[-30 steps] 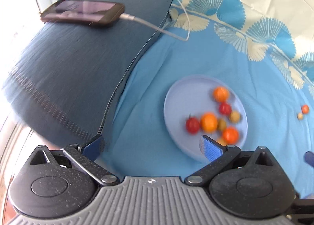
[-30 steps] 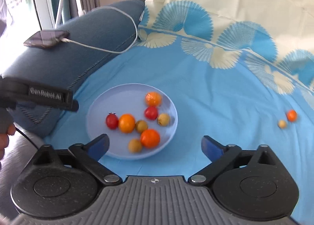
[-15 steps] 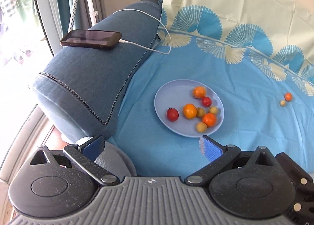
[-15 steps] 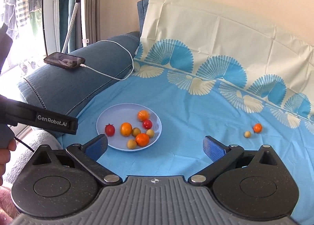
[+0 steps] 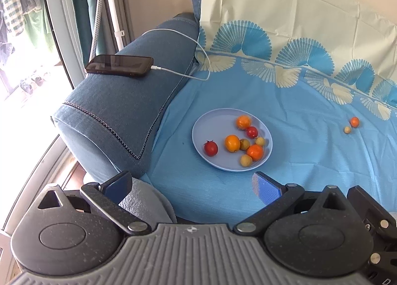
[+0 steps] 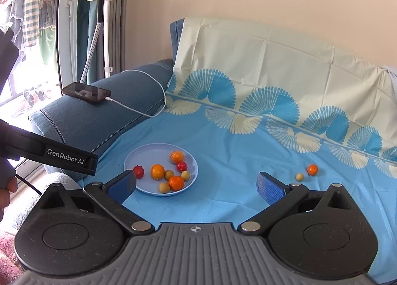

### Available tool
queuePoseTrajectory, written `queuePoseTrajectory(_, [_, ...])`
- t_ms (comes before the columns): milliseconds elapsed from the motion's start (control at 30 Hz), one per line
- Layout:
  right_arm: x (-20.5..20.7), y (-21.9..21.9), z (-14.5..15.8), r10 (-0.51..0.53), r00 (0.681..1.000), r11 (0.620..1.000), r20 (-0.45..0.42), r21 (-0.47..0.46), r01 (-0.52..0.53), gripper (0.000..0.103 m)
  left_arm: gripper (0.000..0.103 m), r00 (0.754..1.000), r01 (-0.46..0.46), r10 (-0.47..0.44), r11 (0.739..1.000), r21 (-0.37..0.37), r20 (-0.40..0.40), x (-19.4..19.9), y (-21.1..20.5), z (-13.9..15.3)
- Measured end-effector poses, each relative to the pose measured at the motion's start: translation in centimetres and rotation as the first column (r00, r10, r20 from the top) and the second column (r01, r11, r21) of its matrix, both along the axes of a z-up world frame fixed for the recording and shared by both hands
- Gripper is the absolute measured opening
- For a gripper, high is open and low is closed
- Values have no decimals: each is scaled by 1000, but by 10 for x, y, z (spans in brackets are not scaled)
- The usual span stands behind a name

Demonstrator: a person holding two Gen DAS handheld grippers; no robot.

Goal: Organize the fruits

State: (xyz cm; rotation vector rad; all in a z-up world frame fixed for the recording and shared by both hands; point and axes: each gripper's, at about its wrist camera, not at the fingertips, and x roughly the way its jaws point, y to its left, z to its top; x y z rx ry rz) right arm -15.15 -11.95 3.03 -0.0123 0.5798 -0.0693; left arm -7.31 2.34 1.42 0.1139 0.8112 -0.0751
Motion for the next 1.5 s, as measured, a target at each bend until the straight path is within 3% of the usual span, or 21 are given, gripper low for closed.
queuePoseTrajectory(333, [-9,2,3,-6,1000,1000,29,-25,6,102,103,1000,15,-15,1000,15,5,-3,-5,-1])
queuePoseTrajectory(1233, [9,-8,-18,-16,999,1000,-41,6,16,102,103,998,41,-38,998,49,-58,20,-17,-22])
queuePoseTrajectory(1367, [14,-27,-30,-76,995,996,-65,48,79,102,103,994,90,-85,994,67,-73,33,-36,-28])
queuePoseTrajectory(1500, [17,-66,-46,-205,976,972,-75,99,212,102,103,985,160,-155,985,58,-75,48,-71,-31])
